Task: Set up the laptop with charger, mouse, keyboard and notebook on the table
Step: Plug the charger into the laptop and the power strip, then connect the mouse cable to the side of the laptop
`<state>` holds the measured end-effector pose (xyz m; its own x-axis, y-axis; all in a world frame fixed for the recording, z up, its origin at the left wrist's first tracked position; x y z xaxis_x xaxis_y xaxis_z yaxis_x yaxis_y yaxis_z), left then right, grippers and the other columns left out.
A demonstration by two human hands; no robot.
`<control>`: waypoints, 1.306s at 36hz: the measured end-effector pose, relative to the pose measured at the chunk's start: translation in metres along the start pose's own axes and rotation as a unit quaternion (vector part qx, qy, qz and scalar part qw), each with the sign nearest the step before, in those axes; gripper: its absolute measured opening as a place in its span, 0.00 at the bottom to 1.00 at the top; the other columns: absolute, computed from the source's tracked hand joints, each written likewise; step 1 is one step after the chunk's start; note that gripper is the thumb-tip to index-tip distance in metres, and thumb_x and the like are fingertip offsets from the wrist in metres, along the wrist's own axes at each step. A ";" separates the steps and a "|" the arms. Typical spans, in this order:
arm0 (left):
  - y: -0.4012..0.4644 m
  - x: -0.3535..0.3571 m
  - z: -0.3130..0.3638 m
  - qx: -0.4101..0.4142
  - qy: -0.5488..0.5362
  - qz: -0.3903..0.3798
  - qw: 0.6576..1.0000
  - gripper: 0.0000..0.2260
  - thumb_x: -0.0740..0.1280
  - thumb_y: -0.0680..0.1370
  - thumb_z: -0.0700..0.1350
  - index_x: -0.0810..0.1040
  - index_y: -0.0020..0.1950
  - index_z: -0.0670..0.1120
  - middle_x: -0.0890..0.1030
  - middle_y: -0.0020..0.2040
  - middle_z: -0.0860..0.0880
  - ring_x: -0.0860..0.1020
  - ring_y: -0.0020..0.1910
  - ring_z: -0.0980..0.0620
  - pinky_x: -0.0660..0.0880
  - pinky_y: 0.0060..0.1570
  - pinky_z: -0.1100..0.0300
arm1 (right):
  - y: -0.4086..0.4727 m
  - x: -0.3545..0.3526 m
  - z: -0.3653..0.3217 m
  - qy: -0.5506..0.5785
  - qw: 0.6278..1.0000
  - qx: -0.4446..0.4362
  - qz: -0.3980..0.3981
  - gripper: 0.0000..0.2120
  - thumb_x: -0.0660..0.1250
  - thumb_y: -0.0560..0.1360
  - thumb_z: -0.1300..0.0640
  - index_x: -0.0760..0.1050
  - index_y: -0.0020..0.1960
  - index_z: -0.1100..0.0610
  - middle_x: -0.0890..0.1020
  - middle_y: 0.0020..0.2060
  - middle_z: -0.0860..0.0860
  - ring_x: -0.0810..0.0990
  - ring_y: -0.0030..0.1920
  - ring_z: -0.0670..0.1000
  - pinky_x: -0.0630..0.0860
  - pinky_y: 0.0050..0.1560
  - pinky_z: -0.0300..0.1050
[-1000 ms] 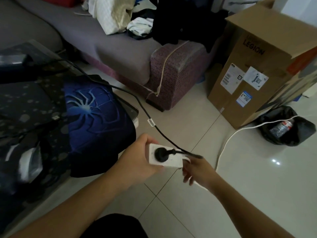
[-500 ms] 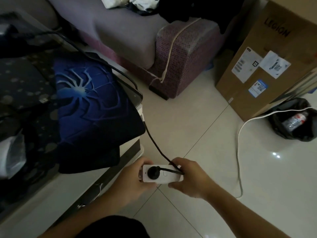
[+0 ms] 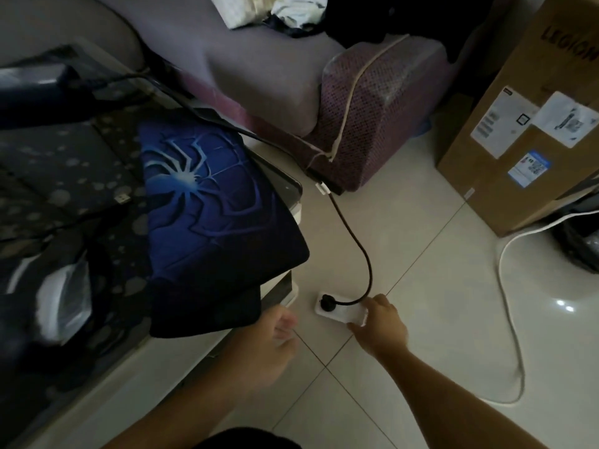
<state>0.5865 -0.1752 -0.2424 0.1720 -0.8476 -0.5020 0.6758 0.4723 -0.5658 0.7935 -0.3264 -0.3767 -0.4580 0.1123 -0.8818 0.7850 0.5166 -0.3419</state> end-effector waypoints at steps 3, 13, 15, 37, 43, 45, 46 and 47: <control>0.001 -0.001 0.000 0.008 0.002 -0.003 1.000 0.12 0.69 0.82 0.44 0.78 0.61 0.60 0.80 0.58 0.63 0.78 0.59 0.66 0.78 0.65 0.58 | 0.006 0.006 -0.004 -0.041 0.999 0.020 -0.004 0.27 0.73 0.74 0.40 0.74 0.71 0.48 0.76 0.61 0.49 0.77 0.61 0.53 0.81 0.56 0.51; -0.009 -0.002 0.035 0.055 -0.059 -0.057 0.995 0.15 0.67 0.84 0.46 0.78 0.67 0.63 0.80 0.62 0.66 0.77 0.64 0.69 0.73 0.73 0.56 | -0.004 -0.002 -0.021 -0.048 0.997 0.038 -0.049 0.39 0.72 0.73 0.57 0.60 0.80 0.59 0.74 0.67 0.55 0.73 0.68 0.57 0.73 0.72 0.52; -0.017 -0.005 0.045 0.067 -0.069 -0.064 0.993 0.15 0.66 0.84 0.46 0.78 0.68 0.62 0.81 0.63 0.65 0.77 0.63 0.69 0.72 0.73 0.56 | -0.013 -0.015 -0.026 -0.048 0.997 0.034 -0.047 0.38 0.71 0.71 0.61 0.61 0.78 0.60 0.74 0.68 0.55 0.73 0.68 0.56 0.72 0.72 0.51; -0.224 -0.161 0.086 0.144 -0.247 -0.009 0.958 0.10 0.63 0.86 0.42 0.83 0.58 0.41 0.87 0.51 0.41 0.85 0.47 0.48 0.80 0.54 0.52 | -0.180 -0.275 -0.238 0.134 0.982 -0.131 -0.039 0.08 0.64 0.75 0.61 0.82 0.42 0.59 0.86 0.34 0.56 0.87 0.37 0.57 0.82 0.36 0.50; -0.283 -0.219 0.026 0.114 -0.270 0.093 0.951 0.09 0.63 0.86 0.40 0.84 0.56 0.41 0.87 0.46 0.43 0.85 0.43 0.47 0.80 0.46 0.53 | -0.224 -0.278 -0.326 0.038 0.971 -0.229 0.064 0.04 0.66 0.75 0.56 0.80 0.43 0.52 0.84 0.42 0.49 0.83 0.46 0.53 0.79 0.50 0.49; -0.297 -0.233 0.005 0.096 -0.259 0.118 0.954 0.09 0.64 0.85 0.40 0.85 0.55 0.44 0.88 0.46 0.45 0.86 0.44 0.47 0.81 0.49 0.52 | -0.237 -0.266 -0.357 0.029 0.962 -0.269 0.043 0.05 0.65 0.77 0.54 0.77 0.43 0.50 0.83 0.42 0.47 0.81 0.44 0.49 0.79 0.49 0.50; -0.305 -0.240 -0.007 0.084 -0.257 0.130 0.954 0.09 0.64 0.85 0.40 0.85 0.54 0.45 0.88 0.46 0.45 0.86 0.44 0.47 0.82 0.50 0.51 | -0.243 -0.256 -0.373 0.022 0.960 -0.279 0.018 0.04 0.66 0.78 0.53 0.77 0.44 0.50 0.82 0.42 0.47 0.80 0.44 0.48 0.78 0.48 0.50; -0.311 -0.245 -0.017 0.073 -0.256 0.139 0.954 0.09 0.64 0.85 0.40 0.85 0.54 0.45 0.88 0.46 0.46 0.86 0.45 0.48 0.82 0.51 0.51 | -0.248 -0.246 -0.387 0.012 0.961 -0.278 -0.008 0.05 0.66 0.78 0.50 0.76 0.46 0.50 0.81 0.44 0.47 0.79 0.45 0.49 0.78 0.48 0.50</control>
<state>0.3217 -0.1102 0.0452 0.6610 -0.7192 -0.2139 0.6390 0.6890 -0.3420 0.5498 -0.1535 0.0504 -0.4835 0.1160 -0.8676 0.4367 0.8910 -0.1243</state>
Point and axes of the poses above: each hand's wrist, its own y-axis towards the middle knuckle, its own x-axis out of the palm, z = x × y, the point moved 6 cm from there along y, towards the middle knuckle
